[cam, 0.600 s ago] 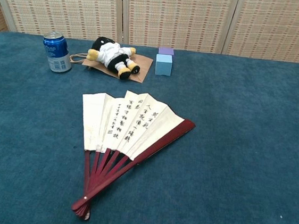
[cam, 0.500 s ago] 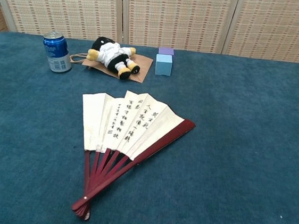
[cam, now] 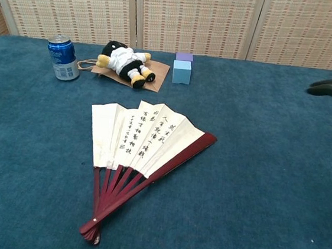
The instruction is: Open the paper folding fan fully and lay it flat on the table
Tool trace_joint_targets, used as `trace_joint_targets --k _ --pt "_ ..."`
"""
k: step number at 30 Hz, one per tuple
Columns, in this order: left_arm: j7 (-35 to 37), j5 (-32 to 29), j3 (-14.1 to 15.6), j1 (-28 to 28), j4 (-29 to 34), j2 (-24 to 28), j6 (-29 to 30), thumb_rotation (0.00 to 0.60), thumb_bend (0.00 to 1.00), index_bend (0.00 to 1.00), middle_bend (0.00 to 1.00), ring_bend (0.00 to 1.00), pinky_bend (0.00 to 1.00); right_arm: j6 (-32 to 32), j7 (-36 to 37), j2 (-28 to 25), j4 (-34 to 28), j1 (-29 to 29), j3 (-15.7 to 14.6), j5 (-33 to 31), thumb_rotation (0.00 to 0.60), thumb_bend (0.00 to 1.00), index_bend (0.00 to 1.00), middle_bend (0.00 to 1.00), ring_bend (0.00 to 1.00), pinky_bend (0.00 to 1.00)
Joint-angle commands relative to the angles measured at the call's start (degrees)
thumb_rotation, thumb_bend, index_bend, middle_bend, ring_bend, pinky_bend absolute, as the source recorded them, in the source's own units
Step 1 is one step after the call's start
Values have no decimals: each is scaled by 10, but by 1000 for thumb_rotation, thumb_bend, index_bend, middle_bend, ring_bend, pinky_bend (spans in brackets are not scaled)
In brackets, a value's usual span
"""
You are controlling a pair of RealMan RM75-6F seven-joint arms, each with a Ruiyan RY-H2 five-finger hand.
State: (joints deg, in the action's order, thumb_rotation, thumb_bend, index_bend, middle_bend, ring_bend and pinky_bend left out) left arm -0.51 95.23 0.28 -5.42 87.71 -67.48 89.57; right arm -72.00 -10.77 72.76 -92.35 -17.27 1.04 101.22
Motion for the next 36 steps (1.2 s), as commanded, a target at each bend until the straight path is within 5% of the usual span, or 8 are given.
trace_joint_targets --k 1,11,19,36 --pt "3 2 5 -1 -1 5 -5 600 407 0 0 0 38 66 -53 72 22 -66 34 6 600 104 96 0 0 54" --pt "23 -8 0 0 2 14 -2 600 418 0 0 0 42 165 -146 209 75 -163 82 -52 600 108 283 0 0 47" --pt "20 -11 0 1 -3 12 -1 600 432 0 0 0 45 197 -222 297 141 -195 98 -122 600 108 309 0 0 44" --pt "11 -13 -2 7 -3 11 9 600 440 3 0 0 44 164 -155 404 287 -226 73 -136 600 137 430 26 0 45"
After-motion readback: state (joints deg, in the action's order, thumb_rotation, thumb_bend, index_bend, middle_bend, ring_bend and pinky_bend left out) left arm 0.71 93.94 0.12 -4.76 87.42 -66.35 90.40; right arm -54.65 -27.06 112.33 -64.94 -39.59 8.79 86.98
